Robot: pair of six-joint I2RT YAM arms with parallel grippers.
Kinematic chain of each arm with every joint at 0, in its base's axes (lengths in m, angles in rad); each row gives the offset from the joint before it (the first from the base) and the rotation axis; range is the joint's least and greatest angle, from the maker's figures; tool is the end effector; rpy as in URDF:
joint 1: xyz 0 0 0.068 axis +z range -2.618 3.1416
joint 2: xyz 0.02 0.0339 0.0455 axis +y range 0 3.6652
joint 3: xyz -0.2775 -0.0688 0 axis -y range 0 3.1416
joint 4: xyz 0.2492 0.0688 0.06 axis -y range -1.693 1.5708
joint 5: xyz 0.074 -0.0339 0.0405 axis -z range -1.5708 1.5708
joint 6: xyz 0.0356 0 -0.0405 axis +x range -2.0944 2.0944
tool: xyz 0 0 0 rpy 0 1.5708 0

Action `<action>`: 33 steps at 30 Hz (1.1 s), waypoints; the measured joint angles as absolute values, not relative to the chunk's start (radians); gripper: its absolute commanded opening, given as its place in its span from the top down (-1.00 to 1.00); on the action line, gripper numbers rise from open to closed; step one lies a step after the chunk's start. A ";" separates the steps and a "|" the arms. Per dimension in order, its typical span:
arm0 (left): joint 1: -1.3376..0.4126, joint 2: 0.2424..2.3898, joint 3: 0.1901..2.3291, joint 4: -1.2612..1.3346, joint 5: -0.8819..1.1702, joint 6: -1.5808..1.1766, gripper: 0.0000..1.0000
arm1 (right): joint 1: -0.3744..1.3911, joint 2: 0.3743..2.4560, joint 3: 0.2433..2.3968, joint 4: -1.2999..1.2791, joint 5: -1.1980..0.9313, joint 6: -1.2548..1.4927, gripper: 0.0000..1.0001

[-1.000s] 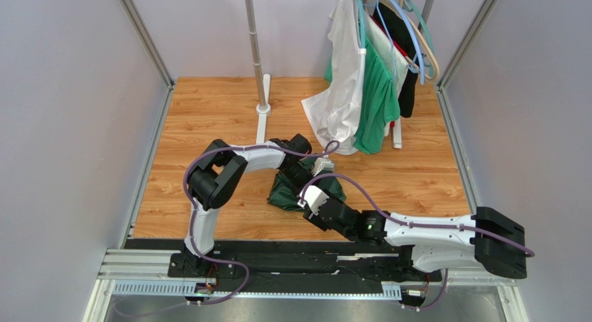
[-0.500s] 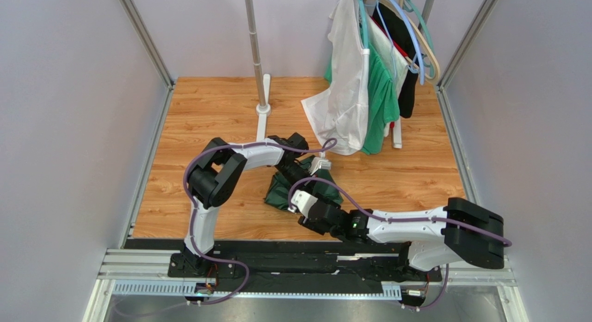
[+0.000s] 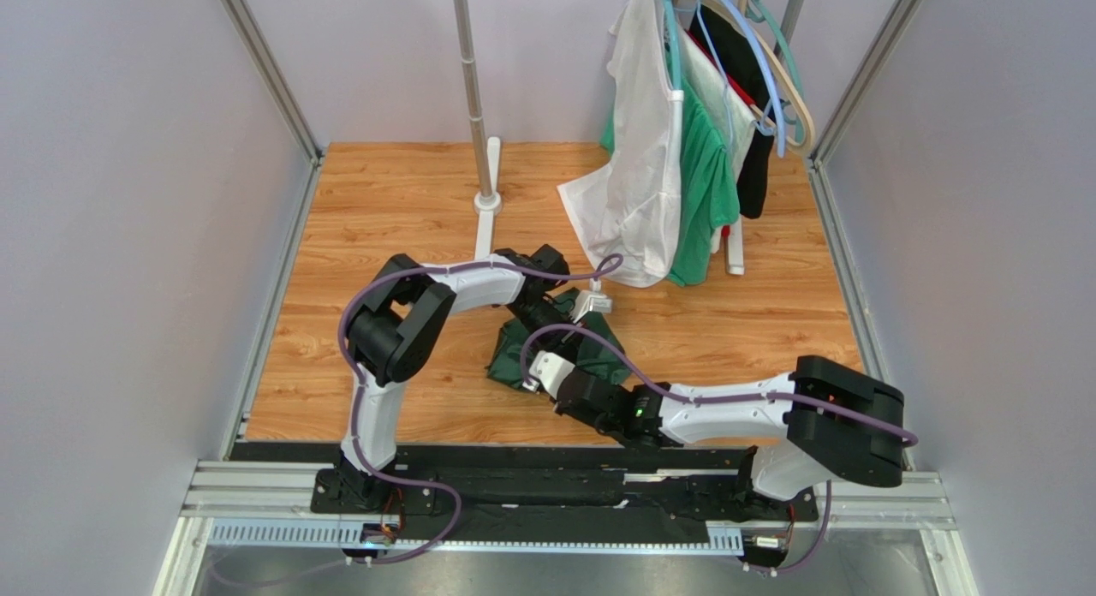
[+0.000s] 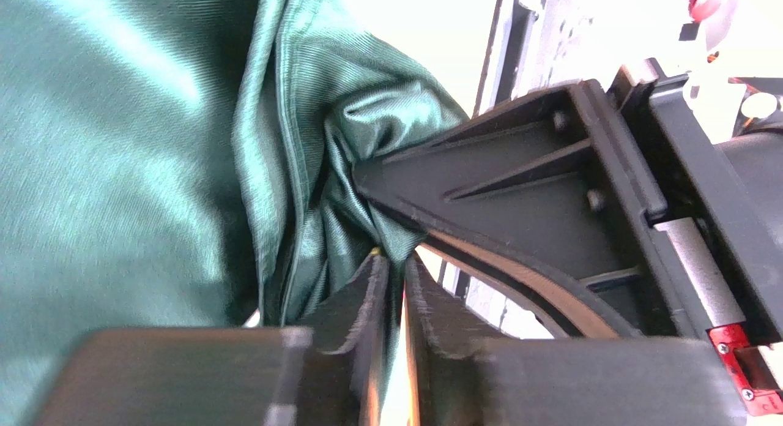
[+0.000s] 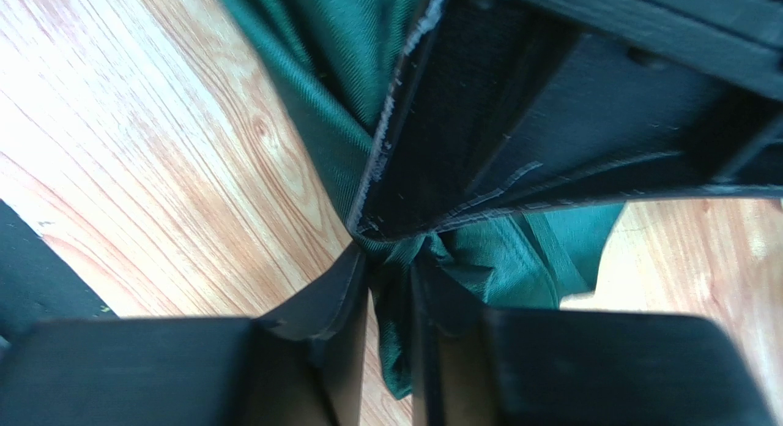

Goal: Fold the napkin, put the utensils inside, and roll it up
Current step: Roll the napkin with the utensil

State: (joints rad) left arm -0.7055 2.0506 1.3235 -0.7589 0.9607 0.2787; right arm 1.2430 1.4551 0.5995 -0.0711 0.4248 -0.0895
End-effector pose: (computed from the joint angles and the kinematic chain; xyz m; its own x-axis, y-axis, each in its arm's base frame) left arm 0.2720 -0.2700 0.1448 -0.6125 0.7288 -0.3061 0.6167 0.1983 -0.7618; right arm 0.0978 0.2420 0.1552 -0.1864 -0.8012 -0.5686 -0.8028 0.4579 -0.3819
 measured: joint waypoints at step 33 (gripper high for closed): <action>-0.433 1.745 1.008 -0.064 0.822 -0.087 -0.90 | 0.924 1.388 0.609 -0.105 -0.134 -0.011 1.00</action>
State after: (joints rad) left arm -0.4328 1.7451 1.0077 -0.0643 0.8215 -0.0868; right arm 0.9237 1.3880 0.6086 -0.1047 -0.1345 -0.0113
